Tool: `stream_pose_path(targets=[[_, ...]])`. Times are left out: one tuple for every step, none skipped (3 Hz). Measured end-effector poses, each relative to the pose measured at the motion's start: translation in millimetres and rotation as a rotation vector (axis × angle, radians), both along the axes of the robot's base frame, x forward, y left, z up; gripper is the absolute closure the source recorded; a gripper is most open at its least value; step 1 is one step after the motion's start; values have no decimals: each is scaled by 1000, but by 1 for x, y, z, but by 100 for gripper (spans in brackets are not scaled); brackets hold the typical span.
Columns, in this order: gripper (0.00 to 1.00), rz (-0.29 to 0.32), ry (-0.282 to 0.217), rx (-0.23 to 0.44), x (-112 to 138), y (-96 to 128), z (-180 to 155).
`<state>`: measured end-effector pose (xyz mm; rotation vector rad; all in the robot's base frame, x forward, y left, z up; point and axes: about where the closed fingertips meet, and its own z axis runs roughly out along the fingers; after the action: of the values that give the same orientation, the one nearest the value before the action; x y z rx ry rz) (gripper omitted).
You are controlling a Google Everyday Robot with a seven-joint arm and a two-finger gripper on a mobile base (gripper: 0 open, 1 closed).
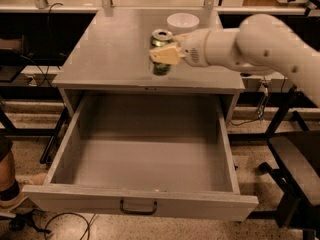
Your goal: Place green can into top drawer
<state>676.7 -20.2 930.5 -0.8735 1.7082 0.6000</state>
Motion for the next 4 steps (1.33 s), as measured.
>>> stream_pose_path(targets=[[100,113,20,-69,-63,-39,-2],[100,146,40,-74,-70,-32,-6],[100,146,40,-74,-70,-32,-6],[100,212,65,-162,-81,-26,-30]])
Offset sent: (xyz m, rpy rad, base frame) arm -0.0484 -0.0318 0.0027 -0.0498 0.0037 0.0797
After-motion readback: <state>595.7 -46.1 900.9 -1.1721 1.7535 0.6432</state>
